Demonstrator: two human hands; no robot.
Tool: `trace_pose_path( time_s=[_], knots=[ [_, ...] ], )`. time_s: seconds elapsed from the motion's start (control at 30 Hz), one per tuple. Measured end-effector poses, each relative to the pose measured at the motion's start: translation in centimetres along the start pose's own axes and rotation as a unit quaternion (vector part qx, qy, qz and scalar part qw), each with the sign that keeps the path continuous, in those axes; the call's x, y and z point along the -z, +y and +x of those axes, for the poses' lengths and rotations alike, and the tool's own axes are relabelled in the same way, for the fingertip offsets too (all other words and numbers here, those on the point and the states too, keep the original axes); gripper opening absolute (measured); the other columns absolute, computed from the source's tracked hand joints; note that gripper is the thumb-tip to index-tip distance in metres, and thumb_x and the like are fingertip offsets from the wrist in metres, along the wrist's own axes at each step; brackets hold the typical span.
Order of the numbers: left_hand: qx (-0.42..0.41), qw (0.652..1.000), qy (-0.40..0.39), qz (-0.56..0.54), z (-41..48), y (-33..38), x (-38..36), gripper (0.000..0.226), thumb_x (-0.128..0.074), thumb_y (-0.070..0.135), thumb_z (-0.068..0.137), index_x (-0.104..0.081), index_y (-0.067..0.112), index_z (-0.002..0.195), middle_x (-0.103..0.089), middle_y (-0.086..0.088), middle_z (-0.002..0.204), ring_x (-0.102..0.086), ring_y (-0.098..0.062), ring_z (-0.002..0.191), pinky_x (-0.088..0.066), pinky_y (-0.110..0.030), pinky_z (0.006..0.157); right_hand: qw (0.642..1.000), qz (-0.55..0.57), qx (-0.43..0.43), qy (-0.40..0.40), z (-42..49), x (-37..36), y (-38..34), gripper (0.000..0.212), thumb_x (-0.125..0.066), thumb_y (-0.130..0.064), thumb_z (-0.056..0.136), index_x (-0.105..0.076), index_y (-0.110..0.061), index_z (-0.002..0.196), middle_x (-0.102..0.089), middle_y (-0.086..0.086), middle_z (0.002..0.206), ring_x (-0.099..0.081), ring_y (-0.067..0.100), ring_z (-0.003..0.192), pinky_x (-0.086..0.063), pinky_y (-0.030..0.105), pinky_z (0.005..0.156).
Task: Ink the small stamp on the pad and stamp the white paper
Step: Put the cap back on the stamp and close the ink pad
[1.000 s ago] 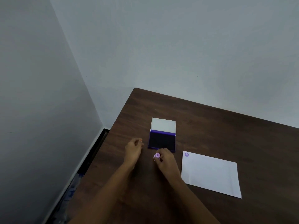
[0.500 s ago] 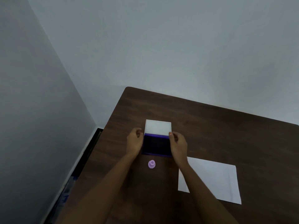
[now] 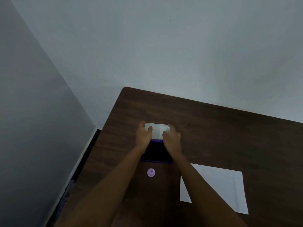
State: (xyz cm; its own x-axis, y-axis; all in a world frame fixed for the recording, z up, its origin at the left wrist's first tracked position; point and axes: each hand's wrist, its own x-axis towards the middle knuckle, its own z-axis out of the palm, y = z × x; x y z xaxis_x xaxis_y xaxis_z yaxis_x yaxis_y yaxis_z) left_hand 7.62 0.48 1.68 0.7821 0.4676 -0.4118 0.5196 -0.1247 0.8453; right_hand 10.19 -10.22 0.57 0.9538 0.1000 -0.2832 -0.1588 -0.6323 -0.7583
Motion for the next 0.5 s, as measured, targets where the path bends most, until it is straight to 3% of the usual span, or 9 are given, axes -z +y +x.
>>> trace_pose_path(
  time_s=[0.17,0.37,0.5],
  knots=[
    [0.039,0.997,0.006,-0.069,0.0,0.6,0.8,0.041,-0.044,0.022,0.097,-0.033,0.015,0.137,-0.046,-0.009,0.132,-0.048,-0.017,0.104,-0.044,-0.029,0.084,0.995,0.095,-0.020,0.003,0.2,1.7,-0.5,0.043,-0.042,-0.020,0.094,-0.030,-0.016,0.135,-0.042,0.015,0.138,-0.046,0.026,0.119,-0.045,0.035,0.092],
    [0.005,0.995,0.042,-0.090,-1.3,1.2,2.2,0.034,-0.046,0.019,0.097,-0.044,0.015,0.130,-0.051,-0.010,0.130,-0.051,-0.022,0.113,-0.046,-0.039,0.098,0.991,0.126,0.018,0.050,-0.9,4.1,-1.3,0.041,-0.048,-0.011,0.090,-0.039,-0.011,0.130,-0.053,0.015,0.128,-0.053,0.022,0.110,-0.043,0.025,0.081],
    [-0.041,0.995,0.069,-0.064,-2.8,1.3,2.8,0.032,-0.050,0.009,0.094,-0.053,0.009,0.126,-0.055,-0.011,0.129,-0.051,-0.020,0.112,-0.045,-0.033,0.096,0.992,0.082,0.061,0.071,-2.3,4.7,-1.1,0.039,-0.051,-0.010,0.089,-0.043,-0.011,0.127,-0.059,0.017,0.119,-0.056,0.023,0.106,-0.045,0.027,0.081]
  ],
)
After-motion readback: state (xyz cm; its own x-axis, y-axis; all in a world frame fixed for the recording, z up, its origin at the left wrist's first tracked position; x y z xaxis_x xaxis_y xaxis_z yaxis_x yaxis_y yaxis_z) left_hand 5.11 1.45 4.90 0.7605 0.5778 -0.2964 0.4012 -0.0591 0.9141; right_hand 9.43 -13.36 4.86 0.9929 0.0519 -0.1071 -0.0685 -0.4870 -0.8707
